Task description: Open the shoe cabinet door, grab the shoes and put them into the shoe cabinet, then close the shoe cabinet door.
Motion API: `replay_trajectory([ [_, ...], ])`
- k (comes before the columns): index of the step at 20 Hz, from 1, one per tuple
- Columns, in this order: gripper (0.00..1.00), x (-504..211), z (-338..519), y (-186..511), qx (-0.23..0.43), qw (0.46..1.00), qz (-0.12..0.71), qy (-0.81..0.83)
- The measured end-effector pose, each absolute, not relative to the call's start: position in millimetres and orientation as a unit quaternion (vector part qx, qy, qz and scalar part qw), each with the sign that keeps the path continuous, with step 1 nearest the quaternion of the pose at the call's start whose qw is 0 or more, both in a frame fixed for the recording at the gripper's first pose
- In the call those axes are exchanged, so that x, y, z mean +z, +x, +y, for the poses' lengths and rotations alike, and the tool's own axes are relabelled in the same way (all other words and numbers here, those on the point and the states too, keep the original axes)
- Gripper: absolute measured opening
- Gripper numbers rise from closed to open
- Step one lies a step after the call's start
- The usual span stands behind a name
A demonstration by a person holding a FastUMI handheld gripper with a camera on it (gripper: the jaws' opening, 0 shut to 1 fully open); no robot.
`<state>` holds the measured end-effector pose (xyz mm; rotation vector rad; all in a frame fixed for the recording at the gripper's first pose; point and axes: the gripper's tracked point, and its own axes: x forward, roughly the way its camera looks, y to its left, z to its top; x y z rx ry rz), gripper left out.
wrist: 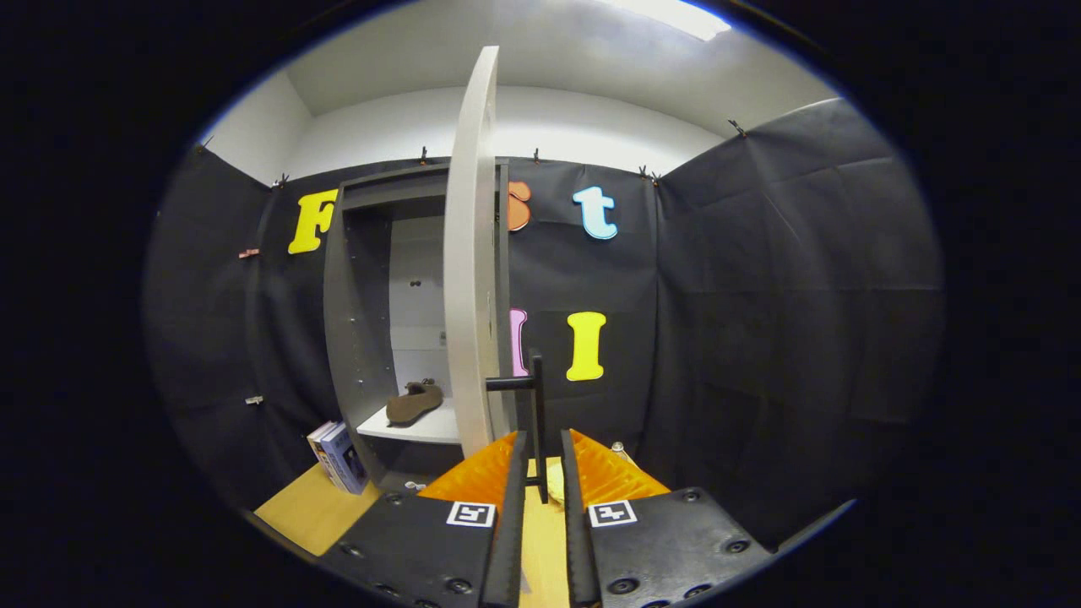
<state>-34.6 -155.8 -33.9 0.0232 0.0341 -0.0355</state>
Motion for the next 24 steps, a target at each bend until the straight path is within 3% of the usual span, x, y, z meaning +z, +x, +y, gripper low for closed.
replay_trajectory([
  [2,0.36,-28,-152,-44,-0.018,1.000,0.016,-0.010],
  [4,0.42,-21,-135,-51,0.005,1.000,0.012,-0.017],
  [8,0.73,-31,-84,-72,0.072,0.997,0.033,0.016],
  [12,0.97,-90,-34,-71,0.108,0.988,0.104,0.047],
  [18,0.99,-241,34,-63,0.116,0.953,0.265,0.092],
  [24,0.99,-380,79,-48,0.125,0.916,0.374,0.078],
])
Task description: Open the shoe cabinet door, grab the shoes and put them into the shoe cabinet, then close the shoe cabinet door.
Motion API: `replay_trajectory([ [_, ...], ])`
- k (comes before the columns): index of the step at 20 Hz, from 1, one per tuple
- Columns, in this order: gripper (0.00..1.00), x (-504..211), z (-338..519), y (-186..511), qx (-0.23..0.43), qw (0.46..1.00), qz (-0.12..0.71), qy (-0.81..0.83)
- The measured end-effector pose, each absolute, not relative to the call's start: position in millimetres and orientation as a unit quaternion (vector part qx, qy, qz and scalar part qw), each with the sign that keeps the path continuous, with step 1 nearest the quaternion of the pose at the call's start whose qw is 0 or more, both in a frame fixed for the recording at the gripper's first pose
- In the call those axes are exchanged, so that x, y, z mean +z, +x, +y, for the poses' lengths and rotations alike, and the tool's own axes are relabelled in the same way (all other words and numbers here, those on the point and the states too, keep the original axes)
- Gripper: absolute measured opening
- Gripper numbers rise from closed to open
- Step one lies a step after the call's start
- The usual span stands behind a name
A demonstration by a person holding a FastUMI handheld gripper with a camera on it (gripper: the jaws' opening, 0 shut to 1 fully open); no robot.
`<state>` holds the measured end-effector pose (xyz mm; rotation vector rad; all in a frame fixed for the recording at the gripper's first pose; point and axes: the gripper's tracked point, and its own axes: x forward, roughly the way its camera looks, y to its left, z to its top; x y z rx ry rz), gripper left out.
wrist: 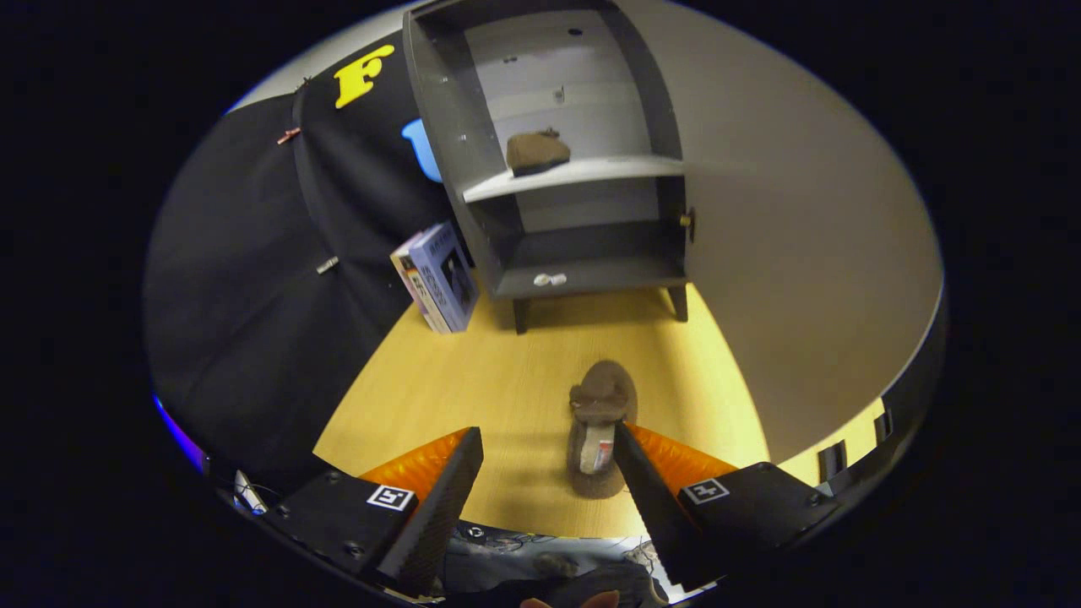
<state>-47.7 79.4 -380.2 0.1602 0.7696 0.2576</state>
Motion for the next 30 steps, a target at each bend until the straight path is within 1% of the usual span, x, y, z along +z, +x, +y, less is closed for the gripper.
replay_trajectory([
  [5,0.99,-471,103,-27,0.120,0.898,0.417,0.076],
  [7,0.99,-494,107,-18,0.113,0.895,0.425,0.073],
  [11,0.98,-538,110,9,0.084,0.901,0.419,0.068],
  [12,0.95,-544,108,18,0.073,0.906,0.412,0.061],
  [14,0.83,-549,106,42,0.051,0.920,0.384,0.059],
  [16,0.81,-559,101,61,0.028,0.926,0.373,0.055],
  [18,0.46,-562,86,75,0.000,0.932,0.359,0.049],
  [20,0.11,-556,83,81,-0.001,0.935,0.348,0.064],
  [24,0.11,-527,71,81,0.006,0.946,0.322,0.042],
  [30,0.11,-412,60,90,0.019,0.965,0.246,0.086],
])
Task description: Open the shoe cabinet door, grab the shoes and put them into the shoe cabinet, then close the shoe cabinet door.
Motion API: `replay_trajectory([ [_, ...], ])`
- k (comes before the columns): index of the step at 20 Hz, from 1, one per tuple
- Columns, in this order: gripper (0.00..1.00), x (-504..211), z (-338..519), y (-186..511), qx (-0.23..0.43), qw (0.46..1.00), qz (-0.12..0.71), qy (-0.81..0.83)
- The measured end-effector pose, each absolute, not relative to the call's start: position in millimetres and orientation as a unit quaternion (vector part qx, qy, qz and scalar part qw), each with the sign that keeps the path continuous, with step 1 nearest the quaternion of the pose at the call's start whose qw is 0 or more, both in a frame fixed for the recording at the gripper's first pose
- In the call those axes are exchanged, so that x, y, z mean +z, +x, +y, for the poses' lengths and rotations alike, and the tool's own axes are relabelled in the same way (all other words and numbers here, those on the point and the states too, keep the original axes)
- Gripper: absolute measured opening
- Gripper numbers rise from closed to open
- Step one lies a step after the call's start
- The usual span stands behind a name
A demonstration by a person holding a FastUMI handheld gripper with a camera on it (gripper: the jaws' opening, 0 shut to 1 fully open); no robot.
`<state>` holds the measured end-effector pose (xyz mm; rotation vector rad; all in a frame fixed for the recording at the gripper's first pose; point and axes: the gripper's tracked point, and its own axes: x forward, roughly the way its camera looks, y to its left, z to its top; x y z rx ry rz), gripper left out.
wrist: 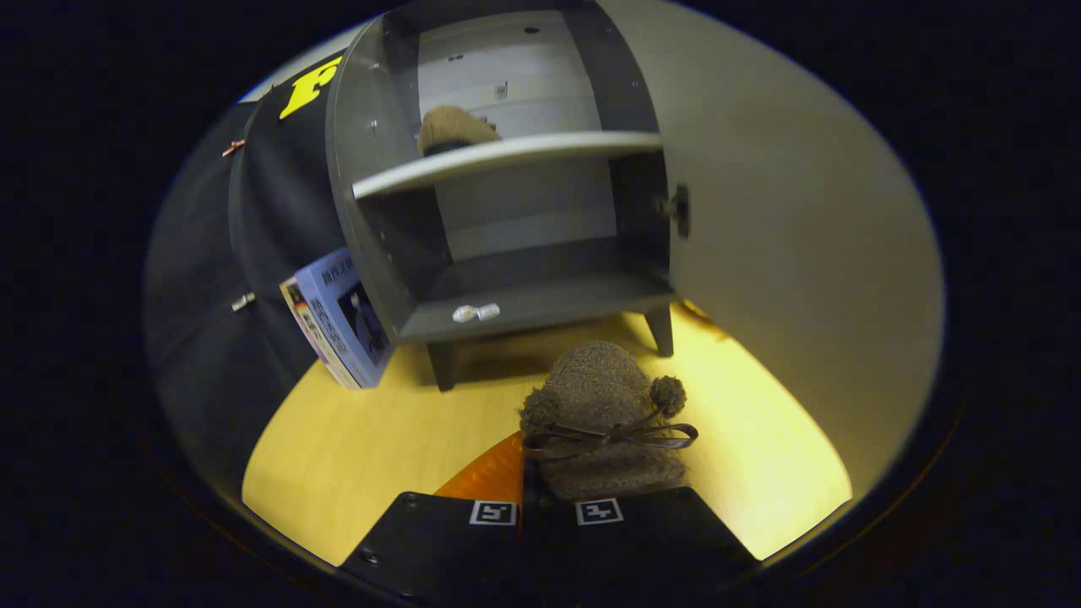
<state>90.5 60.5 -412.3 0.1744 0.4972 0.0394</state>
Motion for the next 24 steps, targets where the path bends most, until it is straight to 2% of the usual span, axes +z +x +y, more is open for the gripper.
replay_trajectory([
  [13,0.11,-173,39,142,0.022,0.986,0.143,0.082],
  [20,0.11,-92,58,213,0.036,0.993,0.103,0.049],
  [24,0.11,-74,52,266,0.028,0.993,0.103,0.044],
])
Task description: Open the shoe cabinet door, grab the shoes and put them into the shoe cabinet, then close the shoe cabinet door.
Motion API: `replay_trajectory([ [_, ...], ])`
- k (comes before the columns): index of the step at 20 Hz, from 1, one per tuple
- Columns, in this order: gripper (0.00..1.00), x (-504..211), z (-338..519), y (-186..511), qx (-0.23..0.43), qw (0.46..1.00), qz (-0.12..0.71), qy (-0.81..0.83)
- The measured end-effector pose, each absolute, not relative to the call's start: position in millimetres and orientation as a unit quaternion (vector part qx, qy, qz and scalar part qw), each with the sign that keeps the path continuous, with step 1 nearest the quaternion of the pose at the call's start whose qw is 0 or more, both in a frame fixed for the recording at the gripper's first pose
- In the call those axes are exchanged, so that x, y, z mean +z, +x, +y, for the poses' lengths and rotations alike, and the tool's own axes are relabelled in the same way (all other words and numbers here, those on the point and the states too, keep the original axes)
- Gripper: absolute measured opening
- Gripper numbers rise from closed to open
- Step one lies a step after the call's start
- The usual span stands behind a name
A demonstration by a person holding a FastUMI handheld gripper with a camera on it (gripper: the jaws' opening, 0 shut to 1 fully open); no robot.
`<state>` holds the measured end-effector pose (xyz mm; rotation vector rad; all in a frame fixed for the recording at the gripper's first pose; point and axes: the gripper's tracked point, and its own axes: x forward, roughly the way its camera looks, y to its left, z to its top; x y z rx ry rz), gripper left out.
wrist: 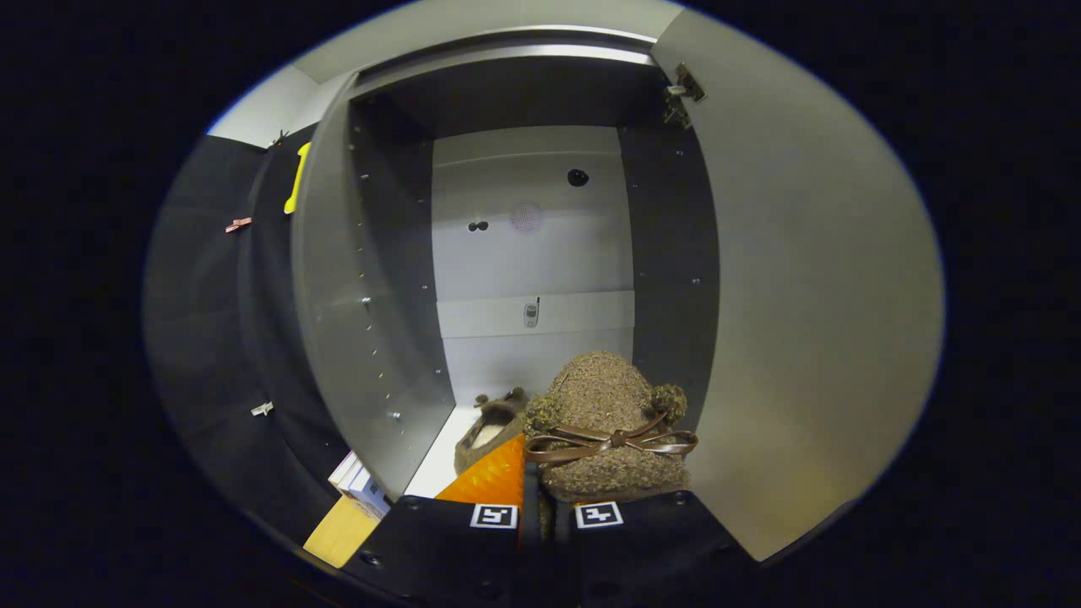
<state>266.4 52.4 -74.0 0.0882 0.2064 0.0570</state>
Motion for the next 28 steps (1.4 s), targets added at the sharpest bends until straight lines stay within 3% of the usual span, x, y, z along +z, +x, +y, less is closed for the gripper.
replay_trajectory([
  [11,0.10,-182,44,436,0.009,0.979,0.204,0.005],
  [21,0.10,-257,45,491,-0.008,0.964,0.262,-0.049],
  [25,0.22,-263,47,482,-0.010,0.957,0.286,-0.040],
  [28,0.48,-256,52,468,-0.010,0.955,0.297,-0.017],
])
